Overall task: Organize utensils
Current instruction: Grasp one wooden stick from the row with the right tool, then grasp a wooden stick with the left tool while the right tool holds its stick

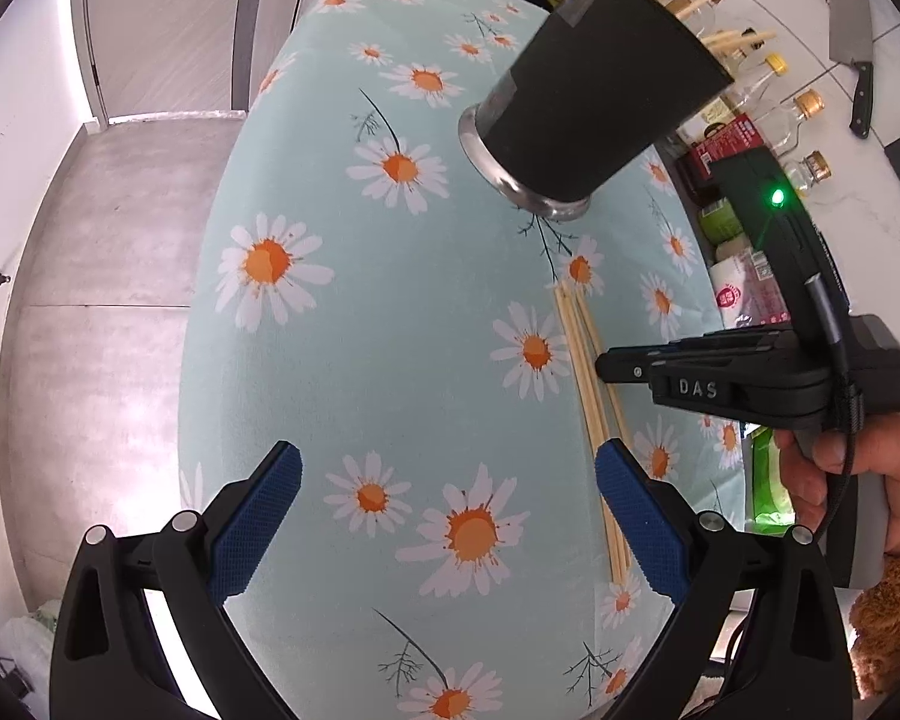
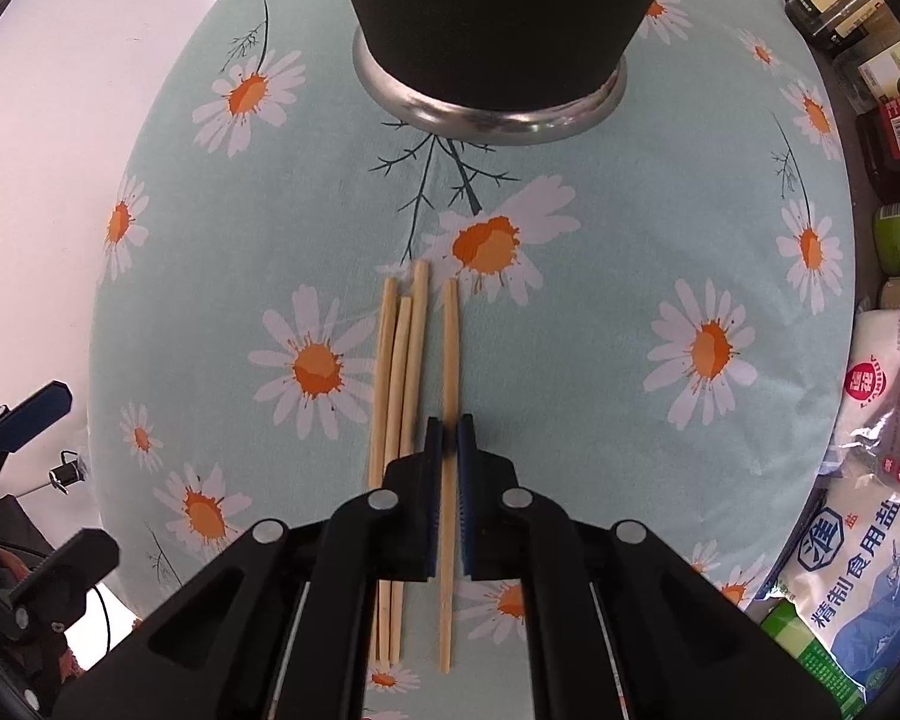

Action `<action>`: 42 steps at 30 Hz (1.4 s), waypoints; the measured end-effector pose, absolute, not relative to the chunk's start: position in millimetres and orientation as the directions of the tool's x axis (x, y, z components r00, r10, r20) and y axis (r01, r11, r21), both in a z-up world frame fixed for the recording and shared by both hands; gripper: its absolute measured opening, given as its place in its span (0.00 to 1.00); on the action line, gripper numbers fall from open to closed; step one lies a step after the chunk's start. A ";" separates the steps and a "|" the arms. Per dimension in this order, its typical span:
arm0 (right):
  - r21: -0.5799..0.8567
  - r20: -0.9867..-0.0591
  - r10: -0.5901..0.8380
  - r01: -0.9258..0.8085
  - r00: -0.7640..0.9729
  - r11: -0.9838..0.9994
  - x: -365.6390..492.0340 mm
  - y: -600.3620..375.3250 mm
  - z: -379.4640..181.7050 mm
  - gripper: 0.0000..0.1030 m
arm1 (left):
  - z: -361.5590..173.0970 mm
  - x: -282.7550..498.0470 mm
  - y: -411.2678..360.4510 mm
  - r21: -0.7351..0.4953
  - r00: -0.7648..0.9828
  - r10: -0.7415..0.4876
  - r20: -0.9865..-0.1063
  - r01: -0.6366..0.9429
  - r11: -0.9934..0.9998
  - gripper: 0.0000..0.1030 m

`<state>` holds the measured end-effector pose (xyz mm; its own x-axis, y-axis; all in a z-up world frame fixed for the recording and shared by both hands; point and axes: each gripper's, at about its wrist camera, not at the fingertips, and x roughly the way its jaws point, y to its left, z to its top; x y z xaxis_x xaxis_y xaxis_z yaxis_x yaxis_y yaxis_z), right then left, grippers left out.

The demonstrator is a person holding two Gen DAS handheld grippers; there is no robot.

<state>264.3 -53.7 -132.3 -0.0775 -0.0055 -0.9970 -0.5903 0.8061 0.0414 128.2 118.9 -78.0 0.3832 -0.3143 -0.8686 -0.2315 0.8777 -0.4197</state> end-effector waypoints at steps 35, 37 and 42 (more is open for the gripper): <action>0.487 -0.873 0.444 -0.361 -0.202 0.795 292.1 -204.1 -106.3 0.06 | -108.4 214.9 20.9 -0.168 0.084 -0.147 -0.986 -0.357 0.919 0.32; 0.495 -0.869 0.450 -0.363 -0.208 0.789 293.2 -207.1 -105.7 0.06 | -109.0 217.6 16.8 -0.164 0.080 -0.145 -0.986 -0.361 0.918 0.32; 0.508 -0.861 0.460 -0.365 -0.215 0.780 297.8 -217.6 -100.2 0.06 | -109.2 222.7 6.6 -0.139 0.071 -0.121 -0.990 -0.369 0.919 0.32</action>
